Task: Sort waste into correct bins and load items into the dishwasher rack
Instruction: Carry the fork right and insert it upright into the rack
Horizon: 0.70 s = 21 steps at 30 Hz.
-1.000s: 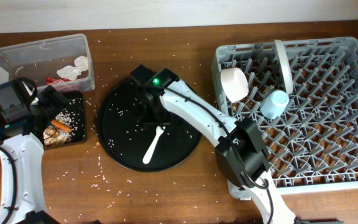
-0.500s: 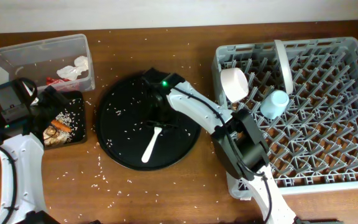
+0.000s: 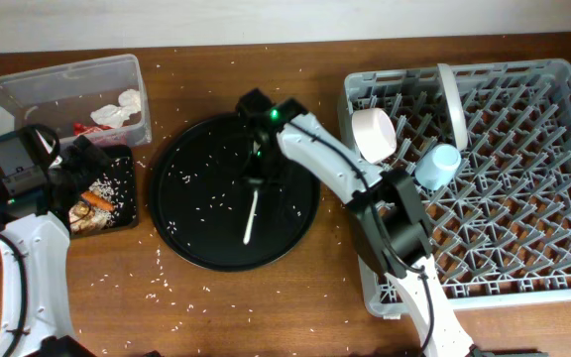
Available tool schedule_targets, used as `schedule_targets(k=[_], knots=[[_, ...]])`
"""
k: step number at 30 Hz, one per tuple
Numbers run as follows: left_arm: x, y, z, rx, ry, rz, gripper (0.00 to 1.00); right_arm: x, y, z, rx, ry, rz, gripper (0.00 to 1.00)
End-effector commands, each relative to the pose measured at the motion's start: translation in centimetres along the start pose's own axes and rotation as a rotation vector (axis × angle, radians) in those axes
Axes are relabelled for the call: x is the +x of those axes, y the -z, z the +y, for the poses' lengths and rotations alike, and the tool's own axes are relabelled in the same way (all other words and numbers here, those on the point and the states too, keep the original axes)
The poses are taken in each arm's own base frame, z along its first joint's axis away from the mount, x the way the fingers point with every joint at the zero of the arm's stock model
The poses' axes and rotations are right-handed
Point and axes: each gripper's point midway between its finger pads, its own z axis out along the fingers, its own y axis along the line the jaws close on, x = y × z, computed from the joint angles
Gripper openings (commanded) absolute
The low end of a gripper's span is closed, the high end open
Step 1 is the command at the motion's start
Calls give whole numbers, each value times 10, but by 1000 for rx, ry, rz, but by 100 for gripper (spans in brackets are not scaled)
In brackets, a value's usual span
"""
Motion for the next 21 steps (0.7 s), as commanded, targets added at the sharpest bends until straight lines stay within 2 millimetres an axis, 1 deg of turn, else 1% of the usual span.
schedule_targets(k=[1,2,3,4,6,7,8,9,10,11,12,13,16,18,20,21], knots=[[-2,0,-4,14,-16,1,99,-26,107,-6,113,277,-203,4],[-2,0,-4,14,-16,1,99,-26,138,-22,194,310,-233,4],[-2,0,-4,14,-16,1,99,-26,170,-45,296,322,-264,4],[-2,0,-4,14,-16,1,99,-27,206,-75,420,303,-303,4],[-2,0,-4,14,-16,1,99,-26,234,-99,456,288,-325,4],[-2,0,-4,14,-16,1,99,-23,245,-115,476,255,-322,4],[-2,0,-4,14,-16,1,99,-15,252,-134,514,216,-285,4],[-2,0,-4,14,-16,1,99,-14,253,-145,522,193,-270,4],[-2,0,-4,14,-16,1,99,-12,251,-152,498,170,-248,4],[-2,0,-4,14,-16,1,99,-11,246,-164,501,145,-219,4],[-2,0,-4,14,-16,1,99,-7,237,-176,510,122,-171,4],[-2,0,-4,14,-16,1,99,-2,229,-184,518,110,-131,4],[-2,0,-4,14,-16,1,99,11,204,-197,534,93,-26,4],[-2,0,-4,14,-16,1,99,19,195,-197,538,103,21,4],[-2,0,-4,14,-16,1,99,23,189,-193,544,119,39,16],[-2,0,-4,14,-16,1,99,23,189,-192,543,120,37,24]])
